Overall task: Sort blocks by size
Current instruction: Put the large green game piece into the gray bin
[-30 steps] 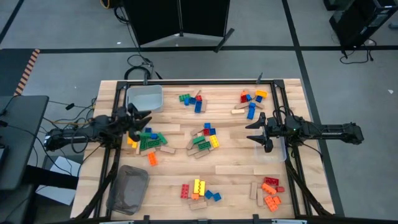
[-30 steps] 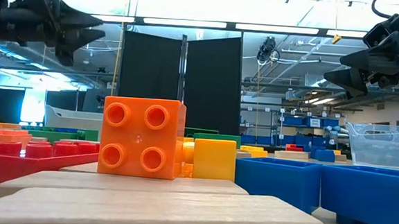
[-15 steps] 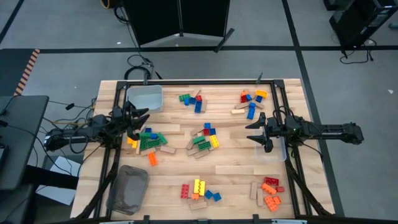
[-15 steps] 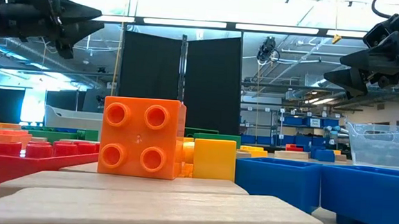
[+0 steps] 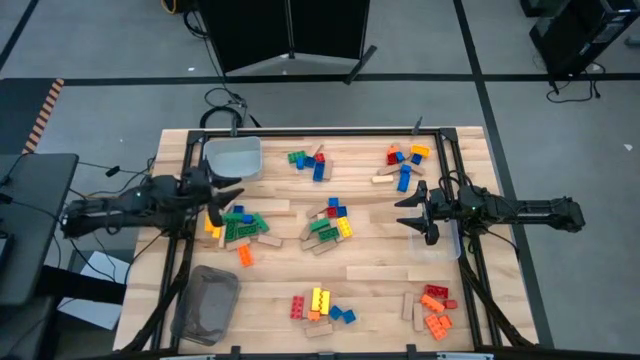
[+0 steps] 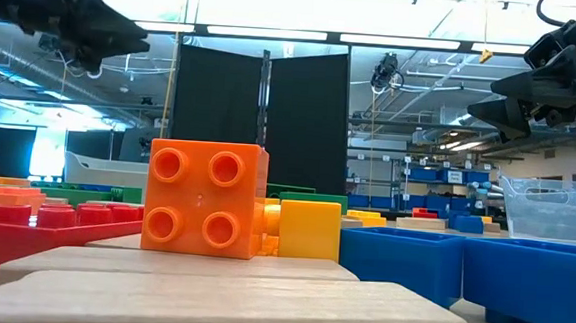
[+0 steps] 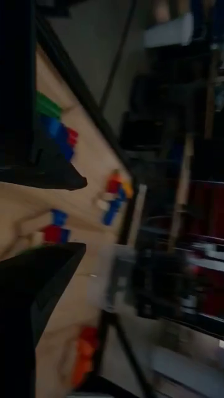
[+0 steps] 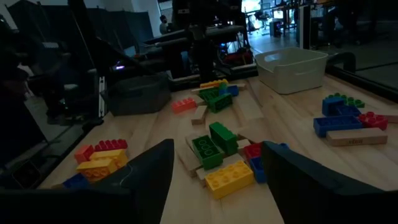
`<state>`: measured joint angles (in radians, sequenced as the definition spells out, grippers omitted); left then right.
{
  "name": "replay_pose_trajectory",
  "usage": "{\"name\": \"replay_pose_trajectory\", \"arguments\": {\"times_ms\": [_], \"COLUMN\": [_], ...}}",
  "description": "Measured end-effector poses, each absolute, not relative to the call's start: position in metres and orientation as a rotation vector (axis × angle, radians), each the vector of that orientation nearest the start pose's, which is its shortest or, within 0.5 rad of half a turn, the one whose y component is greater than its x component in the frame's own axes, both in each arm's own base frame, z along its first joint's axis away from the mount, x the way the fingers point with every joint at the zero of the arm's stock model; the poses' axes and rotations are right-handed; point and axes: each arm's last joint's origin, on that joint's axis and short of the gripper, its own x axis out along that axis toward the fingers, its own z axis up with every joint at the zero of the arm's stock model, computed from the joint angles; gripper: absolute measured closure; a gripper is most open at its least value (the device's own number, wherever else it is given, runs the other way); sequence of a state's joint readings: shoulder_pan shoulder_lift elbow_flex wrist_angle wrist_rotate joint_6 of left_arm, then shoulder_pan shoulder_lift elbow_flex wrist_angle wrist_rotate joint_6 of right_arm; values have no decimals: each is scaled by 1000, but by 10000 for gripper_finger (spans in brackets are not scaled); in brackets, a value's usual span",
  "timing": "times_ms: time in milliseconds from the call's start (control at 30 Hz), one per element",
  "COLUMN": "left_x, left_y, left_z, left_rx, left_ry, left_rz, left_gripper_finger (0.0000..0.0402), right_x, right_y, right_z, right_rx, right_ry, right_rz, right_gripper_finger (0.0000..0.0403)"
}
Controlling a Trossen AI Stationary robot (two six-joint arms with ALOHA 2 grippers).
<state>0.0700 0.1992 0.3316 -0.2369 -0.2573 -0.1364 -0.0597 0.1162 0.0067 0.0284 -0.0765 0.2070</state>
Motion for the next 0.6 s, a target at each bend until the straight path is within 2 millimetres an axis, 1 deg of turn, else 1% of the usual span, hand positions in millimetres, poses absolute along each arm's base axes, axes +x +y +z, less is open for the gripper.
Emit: {"name": "replay_pose_trajectory", "arguments": {"times_ms": [100,167,300,433,600], "left_x": [97,104,123,140,156], "left_y": [14,14,13,11,11], "left_z": [249,253,256,248,233], "left_rx": [-98,-49,81,176,241], "left_ry": [207,306,475,594,718], "left_rz": [339,319,197,52,-15], "left_gripper_finger": [244,244,244,244,244], "right_x": [104,104,104,104,104], "right_y": [-4,-4,-4,-4,-4], "right_z": [159,159,159,159,159], "right_rx": [213,213,213,213,213], "right_ry": [82,82,82,83,83], "right_rz": [8,8,9,8,8], "right_gripper_finger": [148,148,148,148,148]}}
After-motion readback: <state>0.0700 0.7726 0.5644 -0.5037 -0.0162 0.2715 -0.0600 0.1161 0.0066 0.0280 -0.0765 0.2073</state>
